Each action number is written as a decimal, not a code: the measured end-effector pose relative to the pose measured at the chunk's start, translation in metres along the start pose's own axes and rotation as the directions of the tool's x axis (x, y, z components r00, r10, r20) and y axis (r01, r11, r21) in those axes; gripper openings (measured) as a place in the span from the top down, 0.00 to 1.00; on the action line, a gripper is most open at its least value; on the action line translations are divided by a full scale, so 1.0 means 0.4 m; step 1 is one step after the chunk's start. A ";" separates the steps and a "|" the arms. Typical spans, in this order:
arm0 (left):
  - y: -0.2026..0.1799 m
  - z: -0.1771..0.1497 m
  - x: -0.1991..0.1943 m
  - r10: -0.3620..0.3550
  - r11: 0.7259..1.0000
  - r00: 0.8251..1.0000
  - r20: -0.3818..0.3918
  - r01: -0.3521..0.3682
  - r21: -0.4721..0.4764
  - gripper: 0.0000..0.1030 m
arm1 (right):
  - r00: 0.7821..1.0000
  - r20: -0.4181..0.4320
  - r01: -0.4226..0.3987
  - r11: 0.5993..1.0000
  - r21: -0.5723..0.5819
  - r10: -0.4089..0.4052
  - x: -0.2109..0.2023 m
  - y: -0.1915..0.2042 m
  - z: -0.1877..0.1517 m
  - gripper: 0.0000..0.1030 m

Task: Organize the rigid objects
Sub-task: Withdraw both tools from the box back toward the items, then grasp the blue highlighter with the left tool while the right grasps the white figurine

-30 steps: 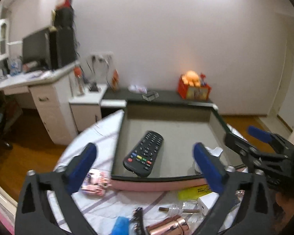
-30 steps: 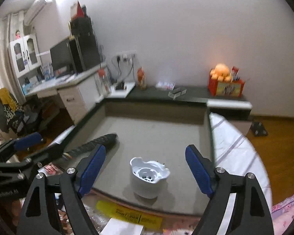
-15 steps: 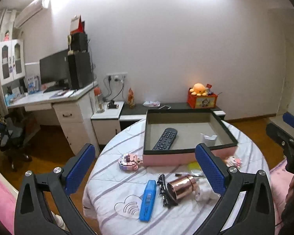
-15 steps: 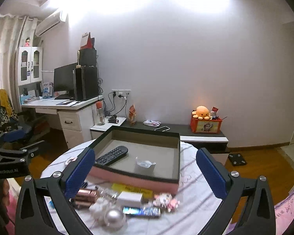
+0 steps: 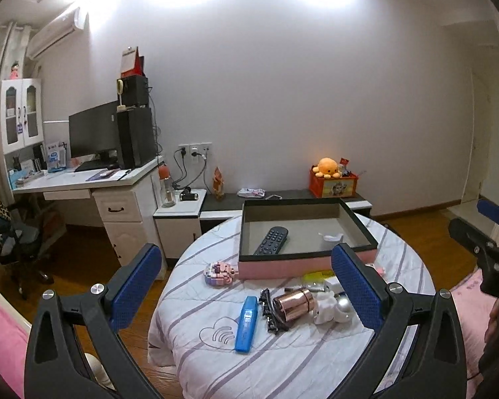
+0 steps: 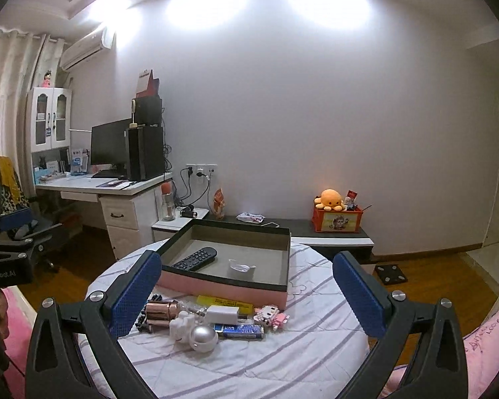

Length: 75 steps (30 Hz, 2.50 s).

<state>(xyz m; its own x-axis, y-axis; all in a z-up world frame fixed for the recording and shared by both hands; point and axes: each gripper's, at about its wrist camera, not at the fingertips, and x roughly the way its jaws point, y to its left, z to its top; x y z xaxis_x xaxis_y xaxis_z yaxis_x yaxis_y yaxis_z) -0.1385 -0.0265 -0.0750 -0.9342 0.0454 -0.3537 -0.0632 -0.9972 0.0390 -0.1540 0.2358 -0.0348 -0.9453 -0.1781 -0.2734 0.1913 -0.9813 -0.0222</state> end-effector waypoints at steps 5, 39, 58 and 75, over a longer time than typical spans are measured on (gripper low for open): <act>0.018 -0.019 0.014 0.018 1.000 0.999 -0.028 -0.018 -0.001 0.00 | 1.000 -0.016 0.017 1.000 0.011 -0.016 -0.003 -0.009 -0.014 0.00; 0.036 -0.310 0.476 -0.054 0.998 0.863 -0.502 0.067 0.009 0.33 | 0.919 -0.394 0.036 0.994 0.107 0.009 0.365 -0.093 -0.270 0.00; 0.065 -0.264 0.441 -0.175 0.985 0.873 -0.455 0.158 -0.076 0.74 | 0.896 -0.426 -0.082 0.989 0.122 0.127 0.390 -0.037 -0.272 0.00; 0.072 -0.249 0.352 -0.176 0.984 0.886 -0.429 0.171 -0.052 0.74 | 0.863 -0.494 -0.061 0.992 0.109 0.107 0.453 0.138 -0.312 0.00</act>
<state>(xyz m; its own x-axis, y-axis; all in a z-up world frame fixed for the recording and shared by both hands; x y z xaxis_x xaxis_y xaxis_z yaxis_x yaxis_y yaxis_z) -0.2369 -0.0546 -0.2165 -0.6660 0.1909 -0.7211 -0.2031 -0.9766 -0.0710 -0.2818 0.1586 -0.2057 -0.6645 -0.2227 -0.7133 0.2185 -0.9707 0.0996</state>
